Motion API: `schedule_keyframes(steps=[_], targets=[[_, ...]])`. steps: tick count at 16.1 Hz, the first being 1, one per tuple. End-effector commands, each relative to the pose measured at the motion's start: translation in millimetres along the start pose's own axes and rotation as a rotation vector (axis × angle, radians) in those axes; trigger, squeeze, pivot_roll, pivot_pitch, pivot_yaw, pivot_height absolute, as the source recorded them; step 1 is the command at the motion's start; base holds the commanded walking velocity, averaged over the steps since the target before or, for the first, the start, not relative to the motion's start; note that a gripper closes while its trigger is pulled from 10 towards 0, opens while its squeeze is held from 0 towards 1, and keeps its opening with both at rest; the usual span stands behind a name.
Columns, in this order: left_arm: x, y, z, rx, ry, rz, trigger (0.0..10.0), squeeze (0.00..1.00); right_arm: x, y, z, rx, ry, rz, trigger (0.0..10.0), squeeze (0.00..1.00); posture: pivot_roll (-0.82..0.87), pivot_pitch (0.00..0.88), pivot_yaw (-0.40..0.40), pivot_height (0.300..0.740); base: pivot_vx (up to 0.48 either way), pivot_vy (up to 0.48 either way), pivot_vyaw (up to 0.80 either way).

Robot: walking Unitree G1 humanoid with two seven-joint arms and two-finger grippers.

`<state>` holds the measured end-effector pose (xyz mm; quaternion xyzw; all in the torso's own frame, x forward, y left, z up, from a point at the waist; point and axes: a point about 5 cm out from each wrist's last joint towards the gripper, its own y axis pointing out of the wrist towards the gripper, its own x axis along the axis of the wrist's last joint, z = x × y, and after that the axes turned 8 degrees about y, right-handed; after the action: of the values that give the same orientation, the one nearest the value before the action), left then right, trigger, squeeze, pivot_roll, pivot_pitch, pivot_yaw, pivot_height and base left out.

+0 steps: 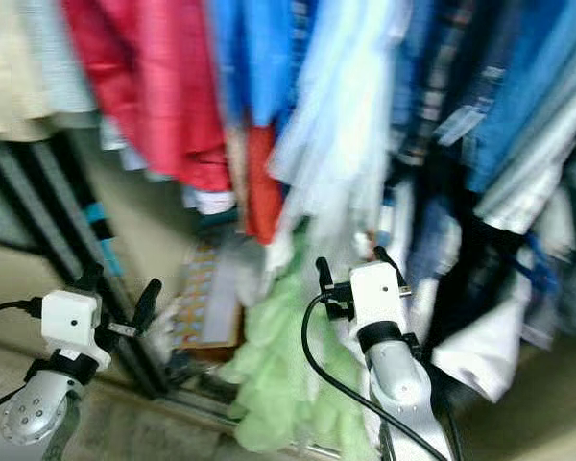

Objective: Clean up the room

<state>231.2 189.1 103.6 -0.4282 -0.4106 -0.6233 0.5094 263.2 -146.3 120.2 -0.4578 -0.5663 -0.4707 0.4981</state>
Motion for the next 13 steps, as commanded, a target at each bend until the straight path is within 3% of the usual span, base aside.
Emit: schedule_keyframes(steps=[1,5,9,11,13], targets=[[2,0.5,3.3,0.048,0.014,0.010,10.0,0.00,-1,4.7,-3.1,0.005,-0.011,-0.003,10.0,0.00,0.01,0.000,-0.015,0.740,0.000,0.000,0.80],[-4,-5.3,5.2,0.117,-0.009,0.066,10.0,0.00,1,11.5,-7.3,-0.002,-0.017,-0.015,10.0,0.00,0.01,0.000,-0.009,0.740,0.000,0.000,0.80],[-11,5.1,-14.3,0.036,-0.255,0.111,10.0,0.00,-6,12.6,-2.2,-0.014,0.000,-0.013,10.0,0.00,0.00,0.000,-0.001,0.740,0.000,0.000,0.79],[-6,21.2,-20.1,0.008,-0.238,0.068,10.0,0.00,-6,16.9,4.7,0.000,0.008,-0.022,10.0,0.00,-0.02,0.000,0.000,0.740,0.000,0.000,0.79],[-1,25.3,-19.2,0.000,-0.203,0.042,10.0,0.00,-2,19.3,3.7,-0.001,0.003,-0.038,10.0,0.00,-0.02,0.000,0.005,0.740,0.000,0.000,0.79]])
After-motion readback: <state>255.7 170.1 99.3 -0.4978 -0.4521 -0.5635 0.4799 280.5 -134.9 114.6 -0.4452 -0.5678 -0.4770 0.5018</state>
